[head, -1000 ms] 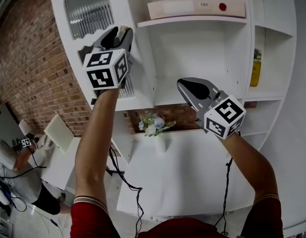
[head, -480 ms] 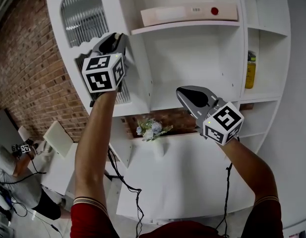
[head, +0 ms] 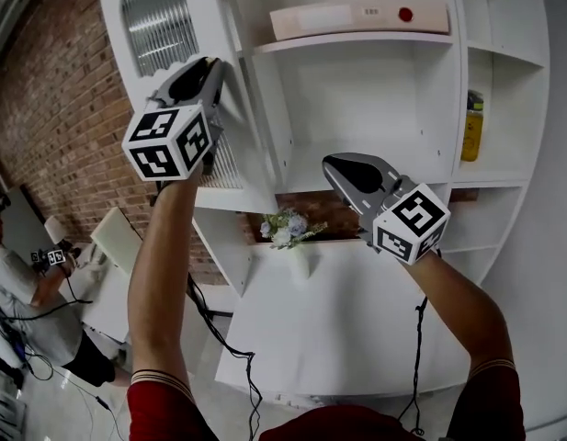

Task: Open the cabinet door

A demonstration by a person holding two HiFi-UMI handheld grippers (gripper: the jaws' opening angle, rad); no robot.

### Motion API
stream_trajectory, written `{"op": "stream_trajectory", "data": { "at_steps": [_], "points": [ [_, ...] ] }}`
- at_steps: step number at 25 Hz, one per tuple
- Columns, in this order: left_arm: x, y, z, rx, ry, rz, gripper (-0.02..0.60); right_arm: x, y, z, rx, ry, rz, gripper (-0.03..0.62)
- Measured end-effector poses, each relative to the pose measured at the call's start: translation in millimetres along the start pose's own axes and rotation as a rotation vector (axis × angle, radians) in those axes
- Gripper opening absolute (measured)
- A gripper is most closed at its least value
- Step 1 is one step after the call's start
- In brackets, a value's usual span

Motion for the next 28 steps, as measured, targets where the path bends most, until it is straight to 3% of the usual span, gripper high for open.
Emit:
{"op": "stream_trajectory", "data": {
  "at_steps": [8, 19, 28],
  "points": [
    [-21.0, 51.3, 11.5, 0.023, 0.059, -0.036, 0.08, -12.6, -7.9, 22.0, -0.089, -0.026, -0.042, 0.012],
    [-40.3, 120.5, 49.2, 0.164, 0.176, -0.133, 0.083, -18.7, -36.6, 77.1, -0.034, -0.048, -0.065, 0.012],
    [-47.5, 185.2, 102.2, 0.203, 0.268, -0.195, 0.094, -26.9, -47.7, 133.5, 0.02, -0.027, -0.061, 0.012]
  ]
}}
Point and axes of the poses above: the fingertips, and each gripper's own axes: y backward along the fingers, z to its left, x out of its underside, the point moved 5 cm from there along y, backward along the fingers, and after that the axes turned 7 degrees about -y, right-handed, at the moved point
